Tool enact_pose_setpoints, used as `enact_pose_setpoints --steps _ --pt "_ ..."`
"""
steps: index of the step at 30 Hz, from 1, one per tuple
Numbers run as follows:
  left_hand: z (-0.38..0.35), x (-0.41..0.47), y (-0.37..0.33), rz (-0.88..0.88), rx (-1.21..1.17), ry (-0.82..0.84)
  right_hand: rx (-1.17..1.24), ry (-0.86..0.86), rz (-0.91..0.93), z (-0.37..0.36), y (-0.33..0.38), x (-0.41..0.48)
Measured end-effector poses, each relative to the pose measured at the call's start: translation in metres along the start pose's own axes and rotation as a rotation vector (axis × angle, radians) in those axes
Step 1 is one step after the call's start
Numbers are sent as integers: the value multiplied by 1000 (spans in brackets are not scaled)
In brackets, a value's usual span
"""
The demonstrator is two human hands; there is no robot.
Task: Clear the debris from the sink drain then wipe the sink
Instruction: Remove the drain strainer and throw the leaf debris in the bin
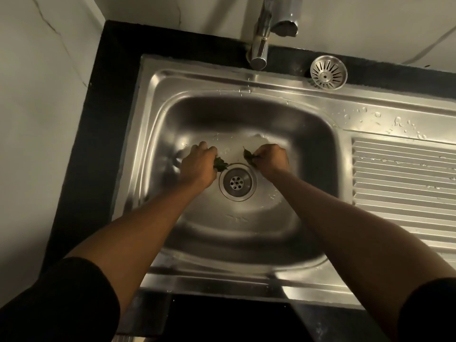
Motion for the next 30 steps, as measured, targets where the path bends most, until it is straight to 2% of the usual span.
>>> enact_pose_setpoints --steps 6,9,12,17,25,30 --pt "1 1 -4 12 45 10 107 -38 42 19 12 -28" --pt "9 -7 -4 64 -106 9 156 -60 71 32 19 -53" --pt "26 -21 -6 124 -279 1 316 -73 60 43 25 -81" --pt "65 -67 -11 94 -586 -56 506 -63 130 65 39 -129" --pt "92 -178 -16 167 -934 -46 654 80 279 89 52 -195" --pt "86 -251 -20 230 -1066 -148 641 169 317 88 54 -228"
Point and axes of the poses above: each hand's wrist, its own x-axis towards the middle knuckle, its own z-axis out of the back of the hand, y = z × x, the point moved 4 cm from there along x, towards the middle knuckle, and after that the axes turned 8 degrees about z, right-handed, at the moved point
